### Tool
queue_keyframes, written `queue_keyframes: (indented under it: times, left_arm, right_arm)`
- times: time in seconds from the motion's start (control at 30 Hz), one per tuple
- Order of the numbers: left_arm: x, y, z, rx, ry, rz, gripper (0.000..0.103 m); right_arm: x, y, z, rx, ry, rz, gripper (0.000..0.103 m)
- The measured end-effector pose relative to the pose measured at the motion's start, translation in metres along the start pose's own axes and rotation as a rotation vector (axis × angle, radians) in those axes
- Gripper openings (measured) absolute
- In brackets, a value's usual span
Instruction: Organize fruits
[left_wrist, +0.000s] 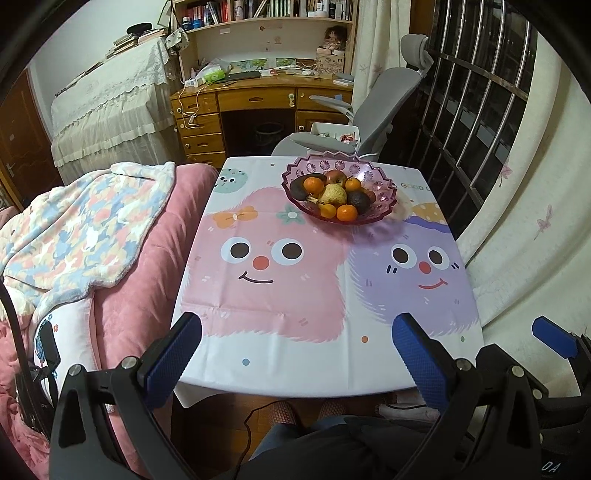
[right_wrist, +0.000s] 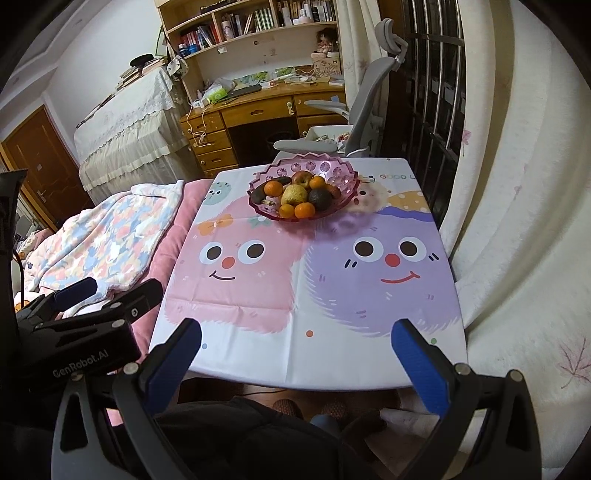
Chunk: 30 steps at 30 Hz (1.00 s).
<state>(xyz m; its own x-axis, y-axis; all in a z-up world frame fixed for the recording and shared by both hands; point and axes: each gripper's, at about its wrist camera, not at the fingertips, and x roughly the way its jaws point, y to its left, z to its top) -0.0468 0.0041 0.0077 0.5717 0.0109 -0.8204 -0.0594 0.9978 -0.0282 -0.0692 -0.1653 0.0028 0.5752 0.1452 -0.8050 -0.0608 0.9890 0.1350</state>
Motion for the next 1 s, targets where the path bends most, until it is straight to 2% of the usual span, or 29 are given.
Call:
queue_keyframes:
  times: [1.0]
  left_arm:
    - [0.002, -0.0013, 0.0026, 0.003, 0.002, 0.001, 0.103]
  right_arm:
    - [0.0011, -0.0009, 0.0025, 0.0, 0.005, 0.001, 0.103]
